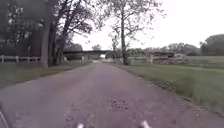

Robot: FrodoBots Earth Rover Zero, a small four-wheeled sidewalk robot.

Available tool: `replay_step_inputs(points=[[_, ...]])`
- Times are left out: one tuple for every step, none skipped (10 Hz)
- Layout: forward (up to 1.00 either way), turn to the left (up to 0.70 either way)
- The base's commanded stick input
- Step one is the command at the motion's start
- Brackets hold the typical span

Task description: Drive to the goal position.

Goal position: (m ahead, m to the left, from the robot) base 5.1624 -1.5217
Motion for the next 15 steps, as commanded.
replay_step_inputs(points=[[0.7, 0.0], [0.7, 0.0], [0.7, 0.0], [0.7, 0.0], [0.7, 0.0], [0.7, 0.0], [0.7, 0.0], [0.7, 0.0], [0.7, 0.0], [0.7, 0.0], [0.7, 0.0], [0.7, 0.0], [0.7, 0.0], [0.7, 0.0], [0.7, 0.0]])
